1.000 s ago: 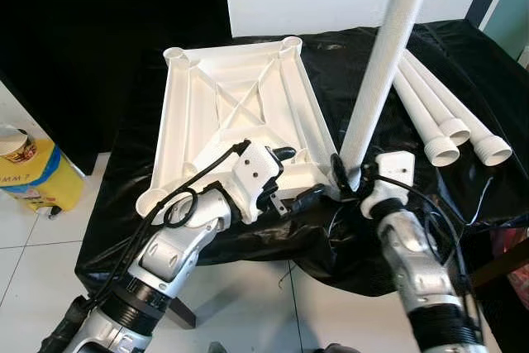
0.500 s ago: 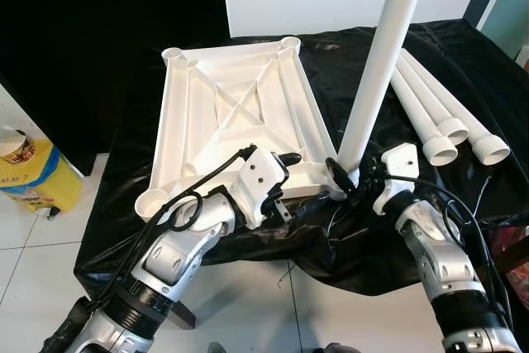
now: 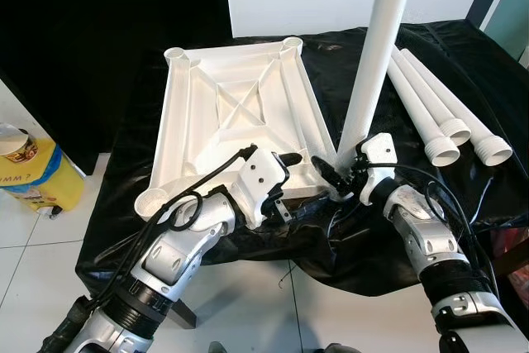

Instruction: Building children table

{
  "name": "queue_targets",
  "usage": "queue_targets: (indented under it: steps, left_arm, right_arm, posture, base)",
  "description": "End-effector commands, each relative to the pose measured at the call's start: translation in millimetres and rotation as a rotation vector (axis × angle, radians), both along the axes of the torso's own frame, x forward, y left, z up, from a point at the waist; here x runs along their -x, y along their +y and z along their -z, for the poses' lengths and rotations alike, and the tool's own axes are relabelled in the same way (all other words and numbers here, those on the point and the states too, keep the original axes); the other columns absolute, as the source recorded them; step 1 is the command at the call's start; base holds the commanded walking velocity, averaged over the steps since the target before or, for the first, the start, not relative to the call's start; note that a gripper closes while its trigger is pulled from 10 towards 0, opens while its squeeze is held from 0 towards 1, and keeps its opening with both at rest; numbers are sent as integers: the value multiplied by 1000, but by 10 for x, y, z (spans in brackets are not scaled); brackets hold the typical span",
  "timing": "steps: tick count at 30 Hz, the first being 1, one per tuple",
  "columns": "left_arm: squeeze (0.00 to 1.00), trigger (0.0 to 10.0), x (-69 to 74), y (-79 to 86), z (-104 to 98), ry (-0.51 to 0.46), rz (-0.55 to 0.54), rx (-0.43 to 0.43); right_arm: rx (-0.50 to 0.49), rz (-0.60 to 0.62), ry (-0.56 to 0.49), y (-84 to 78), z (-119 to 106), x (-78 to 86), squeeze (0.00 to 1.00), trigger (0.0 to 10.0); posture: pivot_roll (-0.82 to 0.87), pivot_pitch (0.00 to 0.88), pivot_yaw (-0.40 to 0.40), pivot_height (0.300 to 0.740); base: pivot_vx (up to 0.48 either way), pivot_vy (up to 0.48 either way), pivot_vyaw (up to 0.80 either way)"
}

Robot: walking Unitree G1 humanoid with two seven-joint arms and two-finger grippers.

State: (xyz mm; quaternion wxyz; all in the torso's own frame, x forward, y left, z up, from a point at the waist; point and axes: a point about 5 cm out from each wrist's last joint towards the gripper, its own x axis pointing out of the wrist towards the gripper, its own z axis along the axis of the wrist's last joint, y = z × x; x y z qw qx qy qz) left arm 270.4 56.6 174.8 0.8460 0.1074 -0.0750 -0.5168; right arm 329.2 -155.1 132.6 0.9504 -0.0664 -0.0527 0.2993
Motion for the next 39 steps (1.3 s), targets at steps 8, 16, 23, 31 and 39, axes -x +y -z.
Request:
queue_targets:
  steps: [8,16,23,31,39]
  left_arm:
    - [0,10000,44,23,29,13,112,-44]
    - [0,10000,31,31,40,14,103,-43]
    - [0,10000,15,62,41,14,82,-42]
    - [0,10000,25,85,58,17,77,-50]
    - [0,10000,26,93,54,17,69,-50]
  right_arm:
    - [22,50,62,-108,142,-24,0,10000]
    - [8,207,61,-149,187,-33,0,10000]
    - [-44,420,73,-94,207,-4,0,10000]
    - [-78,643,88,-37,257,65,0,10000]
    - [-153,743,95,238,255,103,0,10000]
  posture:
    - [-39,11,5,740]
    - [-44,9,-1,740]
    - [-47,23,3,740]
    - [-48,33,1,740]
    - [-37,36,-2,740]
  base:
    - [0,0,0]
    - [0,0,0]
    - [0,0,0]
    - [0,0,0]
    - [0,0,0]
